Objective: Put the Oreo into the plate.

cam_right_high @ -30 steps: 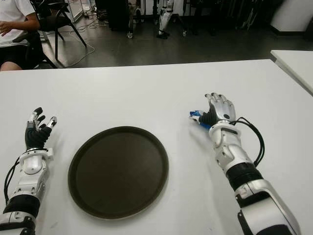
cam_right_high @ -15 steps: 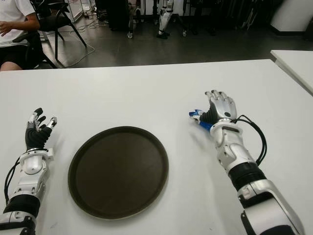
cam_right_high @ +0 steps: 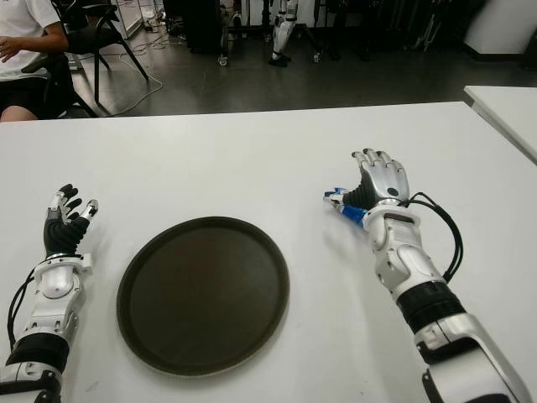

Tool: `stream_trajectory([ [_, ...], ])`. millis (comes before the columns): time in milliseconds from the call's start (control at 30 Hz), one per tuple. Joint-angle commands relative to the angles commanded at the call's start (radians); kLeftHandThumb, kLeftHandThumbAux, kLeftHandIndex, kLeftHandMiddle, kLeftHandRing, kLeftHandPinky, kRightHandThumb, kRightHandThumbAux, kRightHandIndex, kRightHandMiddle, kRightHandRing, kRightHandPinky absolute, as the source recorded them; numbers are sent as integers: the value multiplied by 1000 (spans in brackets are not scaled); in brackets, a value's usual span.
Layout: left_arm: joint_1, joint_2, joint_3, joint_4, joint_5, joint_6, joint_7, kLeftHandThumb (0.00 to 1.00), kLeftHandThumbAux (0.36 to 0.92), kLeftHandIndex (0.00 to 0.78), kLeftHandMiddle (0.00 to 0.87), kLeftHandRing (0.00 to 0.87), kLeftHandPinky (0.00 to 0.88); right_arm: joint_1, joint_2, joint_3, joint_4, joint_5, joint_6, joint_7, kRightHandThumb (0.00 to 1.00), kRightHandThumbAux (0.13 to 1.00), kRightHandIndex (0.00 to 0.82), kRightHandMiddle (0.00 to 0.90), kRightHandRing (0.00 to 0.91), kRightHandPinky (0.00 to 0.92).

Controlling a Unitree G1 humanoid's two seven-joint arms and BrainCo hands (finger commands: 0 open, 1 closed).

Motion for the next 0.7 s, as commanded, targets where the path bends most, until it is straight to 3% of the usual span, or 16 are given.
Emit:
stream_trajectory([
  [200,-3,4,-2,9,7,2,5,274,644,82,168,138,57,3,-14,0,-31,10,27,91,0,508,0,0,0,0],
  [367,-4,6,-2,13,7,6,5,258,654,71,147,119,51,-10,-13,7,29,12,23,123,0,516,0,0,0,0],
  [700,-3,2,2,12,7,-5,15,264,656,57,113,89,46,-20,-13,29,26,-2,71,216,0,548,0,0,0,0],
])
